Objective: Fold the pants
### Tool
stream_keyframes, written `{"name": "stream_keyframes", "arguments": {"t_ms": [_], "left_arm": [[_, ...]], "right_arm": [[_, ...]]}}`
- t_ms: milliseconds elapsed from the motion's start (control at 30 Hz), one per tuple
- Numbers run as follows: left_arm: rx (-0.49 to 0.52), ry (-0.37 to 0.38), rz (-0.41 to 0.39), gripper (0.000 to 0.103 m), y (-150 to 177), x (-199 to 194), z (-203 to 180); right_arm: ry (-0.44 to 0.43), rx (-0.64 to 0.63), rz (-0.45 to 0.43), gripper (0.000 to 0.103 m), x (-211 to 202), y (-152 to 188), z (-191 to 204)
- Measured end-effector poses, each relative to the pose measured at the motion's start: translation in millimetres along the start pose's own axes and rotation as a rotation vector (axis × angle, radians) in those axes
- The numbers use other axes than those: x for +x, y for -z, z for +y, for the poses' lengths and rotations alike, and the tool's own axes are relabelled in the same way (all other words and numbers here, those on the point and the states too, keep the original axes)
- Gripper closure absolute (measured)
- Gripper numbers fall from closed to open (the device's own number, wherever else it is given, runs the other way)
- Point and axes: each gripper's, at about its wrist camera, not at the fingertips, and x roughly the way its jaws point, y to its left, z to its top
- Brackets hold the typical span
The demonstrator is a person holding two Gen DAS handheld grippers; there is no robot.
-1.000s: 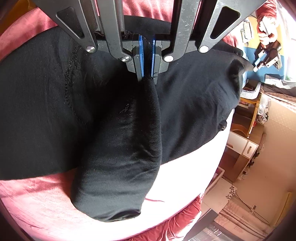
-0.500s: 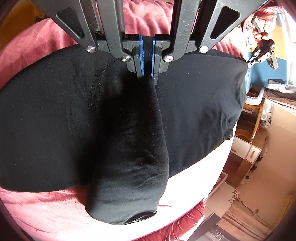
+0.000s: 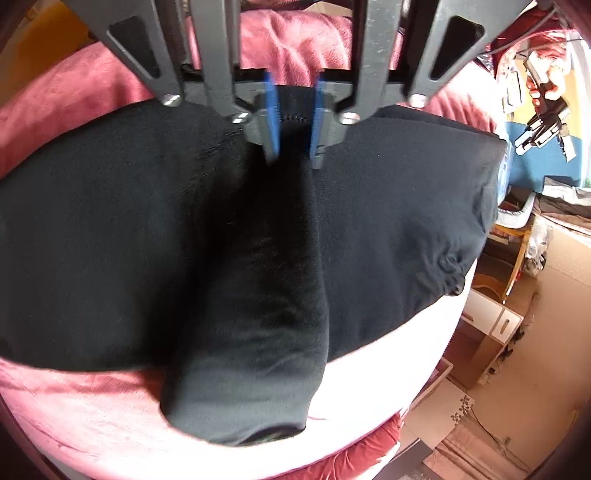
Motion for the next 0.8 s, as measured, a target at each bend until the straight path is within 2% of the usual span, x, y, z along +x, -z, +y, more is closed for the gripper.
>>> {"name": "stream_keyframes", "arguments": {"t_ms": [67, 167, 267, 367, 400, 467, 533, 667, 800], "left_arm": [[0.024, 0.044, -0.042, 0.067, -5, -10, -14], [0.139, 0.114, -0.068, 0.067, -2, -12, -56], [0.271, 0.219, -0.026, 0.067, 9, 0, -105], [0.392, 0.29, 0.046, 0.067, 32, 17, -152], [0.429, 0.31, 0.071, 0.067, 41, 22, -165], [0.5, 0.334, 0.117, 0.067, 56, 32, -188], [0.559, 0.338, 0.155, 0.067, 69, 41, -205], [0.622, 0.343, 0.221, 0.066, 87, 53, -220], [0.64, 0.339, 0.251, 0.066, 93, 59, -227]], "right_arm": [[0.01, -0.01, -0.034, 0.07, -18, -6, -2], [0.047, -0.005, -0.114, 0.063, -46, -22, -2], [0.072, -0.007, -0.183, 0.062, -54, -57, 9], [0.12, -0.031, -0.206, 0.058, -39, -95, 24], [0.14, -0.041, -0.204, 0.056, -30, -109, 32], [0.176, -0.062, -0.185, 0.043, -9, -136, 45], [0.201, -0.087, -0.17, 0.04, 13, -162, 59], [0.325, -0.133, -0.135, 0.039, 50, -213, 72], [0.471, -0.169, -0.016, 0.041, 93, -236, 67]]}}
